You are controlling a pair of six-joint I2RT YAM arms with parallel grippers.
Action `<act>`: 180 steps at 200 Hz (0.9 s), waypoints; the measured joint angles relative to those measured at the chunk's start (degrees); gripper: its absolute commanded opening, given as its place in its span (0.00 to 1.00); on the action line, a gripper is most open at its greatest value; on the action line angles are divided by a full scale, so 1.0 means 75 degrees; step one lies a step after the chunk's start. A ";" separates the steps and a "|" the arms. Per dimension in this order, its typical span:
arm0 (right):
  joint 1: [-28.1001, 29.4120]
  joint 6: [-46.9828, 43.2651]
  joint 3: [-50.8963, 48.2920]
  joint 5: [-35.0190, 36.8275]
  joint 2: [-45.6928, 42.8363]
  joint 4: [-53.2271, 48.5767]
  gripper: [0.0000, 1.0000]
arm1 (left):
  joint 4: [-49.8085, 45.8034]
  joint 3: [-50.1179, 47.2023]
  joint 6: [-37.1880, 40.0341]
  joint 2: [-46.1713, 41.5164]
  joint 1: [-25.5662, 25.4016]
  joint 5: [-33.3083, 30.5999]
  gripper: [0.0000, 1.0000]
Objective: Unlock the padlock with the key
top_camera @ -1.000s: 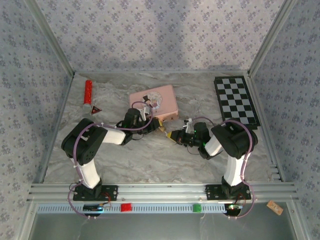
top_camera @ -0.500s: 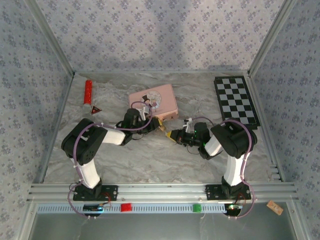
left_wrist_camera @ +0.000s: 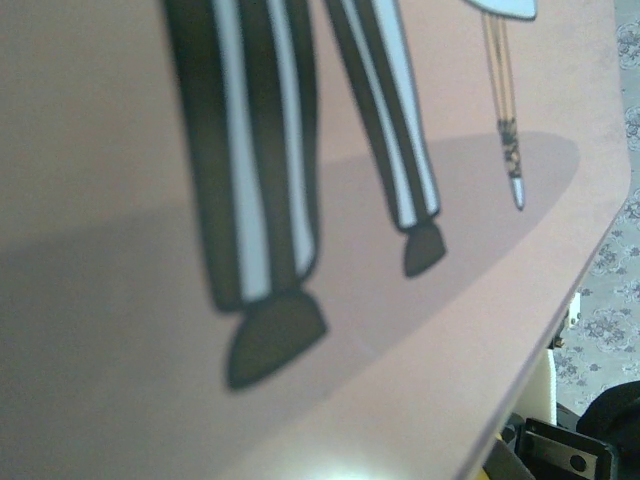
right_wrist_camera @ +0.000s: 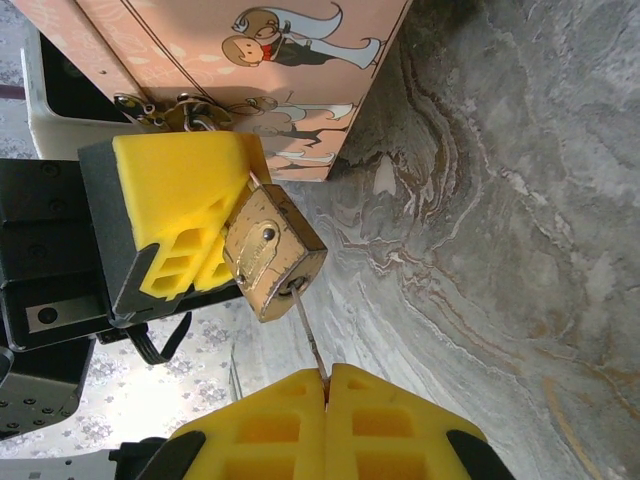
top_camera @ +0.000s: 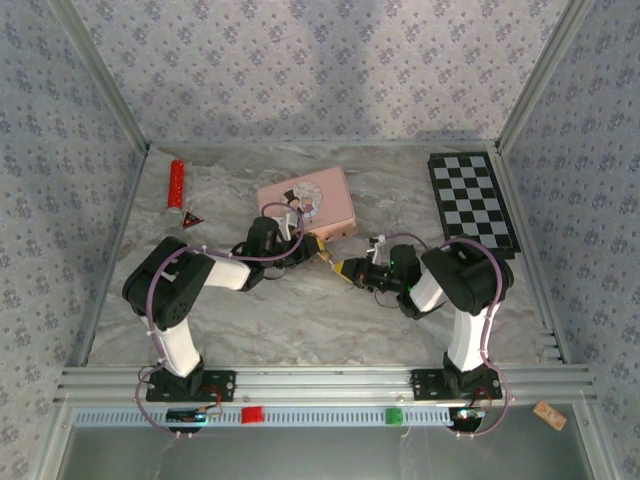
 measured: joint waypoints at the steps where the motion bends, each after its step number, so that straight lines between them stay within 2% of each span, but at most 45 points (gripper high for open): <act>1: -0.0003 0.0000 0.0003 -0.0003 0.0012 0.0012 0.00 | 0.0000 0.0000 0.0000 0.0000 0.0000 0.0000 0.09; 142: -0.0227 0.0341 0.0195 -0.0455 0.0361 0.0259 0.00 | 0.0009 -0.0003 0.0012 0.0000 -0.0003 0.0006 0.09; 158: -0.0213 0.0344 0.0195 -0.0455 0.0361 0.0259 0.00 | 0.0009 -0.0003 0.0012 0.0000 -0.0003 0.0006 0.11; 180: -0.0192 0.0370 0.0198 -0.0455 0.0361 0.0256 0.00 | 0.0038 -0.0003 -0.0047 0.0000 -0.0003 0.0012 0.18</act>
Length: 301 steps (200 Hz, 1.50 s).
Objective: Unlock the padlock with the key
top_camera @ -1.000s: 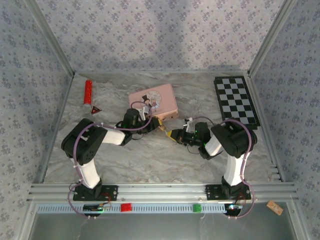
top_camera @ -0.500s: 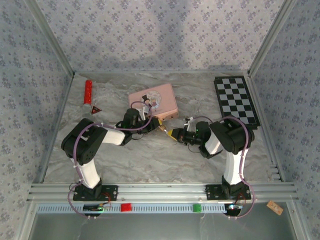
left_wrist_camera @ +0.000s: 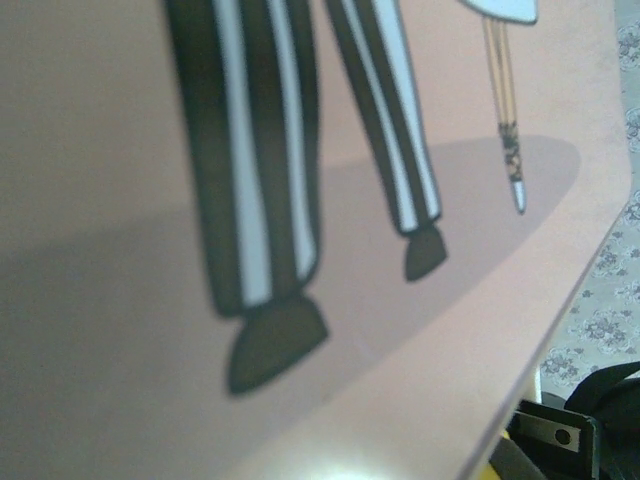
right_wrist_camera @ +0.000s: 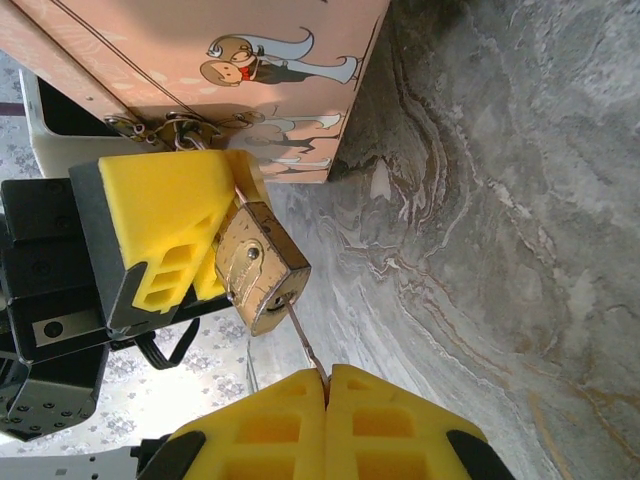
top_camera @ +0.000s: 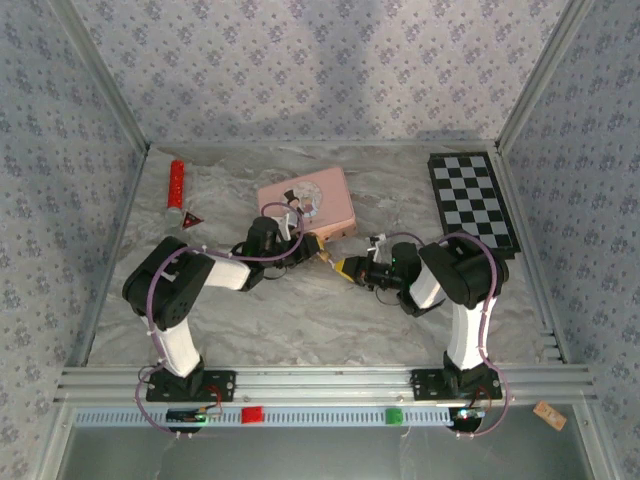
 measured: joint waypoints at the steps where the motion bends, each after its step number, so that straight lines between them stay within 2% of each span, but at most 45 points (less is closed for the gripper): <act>1: 0.0003 0.0000 0.0003 -0.0003 0.0000 0.0000 0.00 | 0.0000 0.0000 -0.0003 0.0000 0.0000 0.0000 0.19; 101: 0.0160 0.0029 0.0012 -0.0003 -0.0003 -0.0117 0.00 | 0.0009 0.0000 -0.0117 0.0044 -0.0003 0.0111 0.28; 151: 0.0198 0.0026 0.0012 -0.0032 -0.0003 -0.0105 0.00 | 0.0044 0.0009 -0.0070 0.0140 -0.0044 0.0102 0.29; 301: 0.0224 0.0029 0.0023 0.0125 0.0000 -0.0003 0.00 | 0.0061 0.0108 0.0131 0.0274 -0.0140 -0.0219 0.12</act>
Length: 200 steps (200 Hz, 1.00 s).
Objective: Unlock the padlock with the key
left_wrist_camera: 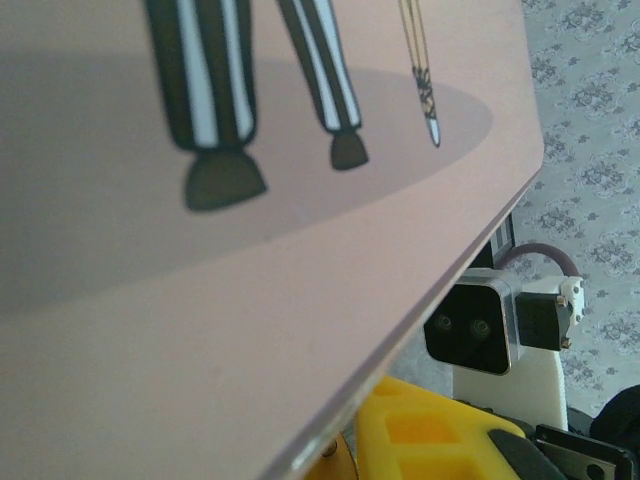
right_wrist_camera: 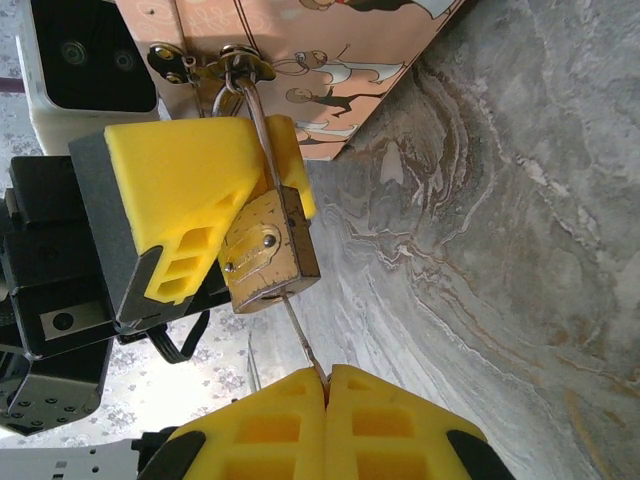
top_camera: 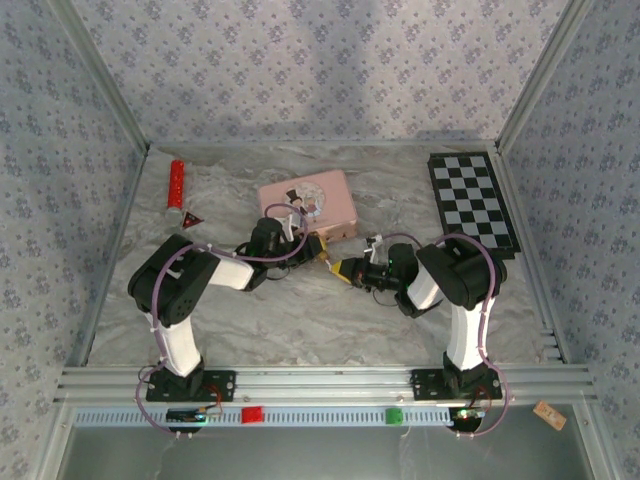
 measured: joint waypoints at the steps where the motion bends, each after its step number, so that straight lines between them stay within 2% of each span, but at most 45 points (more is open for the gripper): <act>1: 0.0000 0.0000 0.0000 0.0000 0.0000 0.0000 0.00 | 0.0003 0.0000 0.0000 0.0000 0.0000 0.0000 0.12; 57: 0.0035 0.0119 0.0000 0.0119 -0.0090 0.0003 0.00 | 0.0396 -0.0108 -0.0204 0.0009 -0.0032 -0.0184 0.10; 125: 0.0035 0.0344 0.0003 0.0102 -0.0498 -0.0003 0.00 | 0.2632 -0.0539 -0.0959 0.0475 -0.0032 -0.0291 0.07; 200: -0.0344 0.0344 0.0000 -0.0289 -0.0525 -0.0003 0.00 | 0.2565 -0.0557 -0.1099 0.0379 0.0020 -0.0050 0.06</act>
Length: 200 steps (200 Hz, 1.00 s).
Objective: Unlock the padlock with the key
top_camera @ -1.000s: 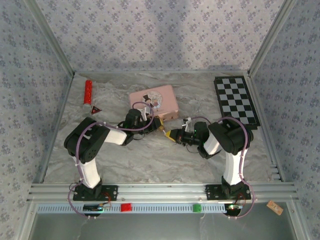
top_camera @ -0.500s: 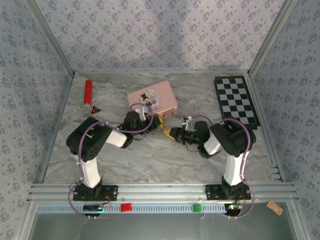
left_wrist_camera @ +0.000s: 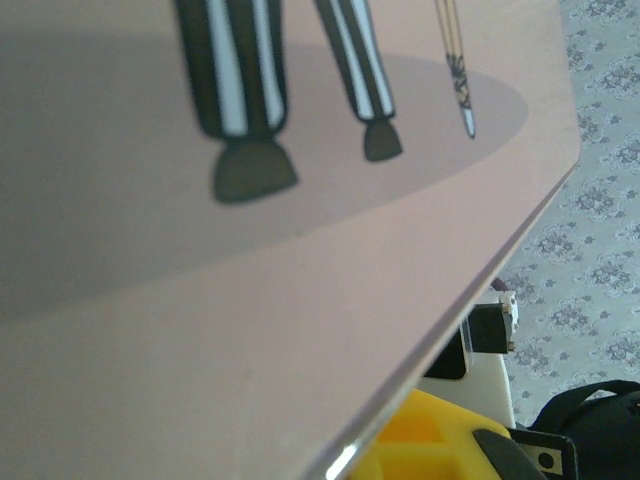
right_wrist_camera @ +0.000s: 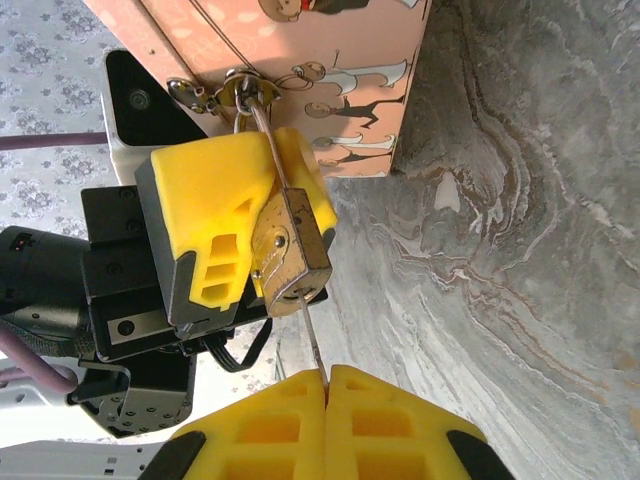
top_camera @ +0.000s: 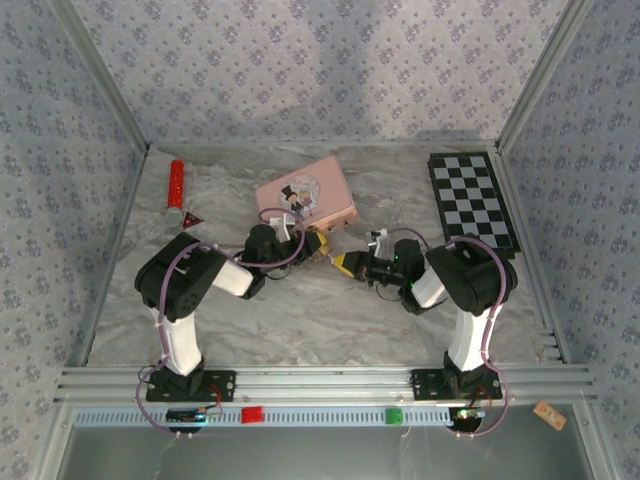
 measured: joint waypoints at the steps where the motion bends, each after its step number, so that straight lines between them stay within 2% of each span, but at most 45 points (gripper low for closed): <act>1: -0.0006 0.0000 0.0000 -0.0009 0.0000 0.0000 0.00 | 0.0000 0.0000 0.0000 0.0000 0.0000 0.0003 0.06; 200: 0.0149 0.0271 0.0000 0.0213 -0.0353 -0.0052 0.00 | 0.0609 -0.0157 -0.0615 0.0012 0.0032 -0.0044 0.04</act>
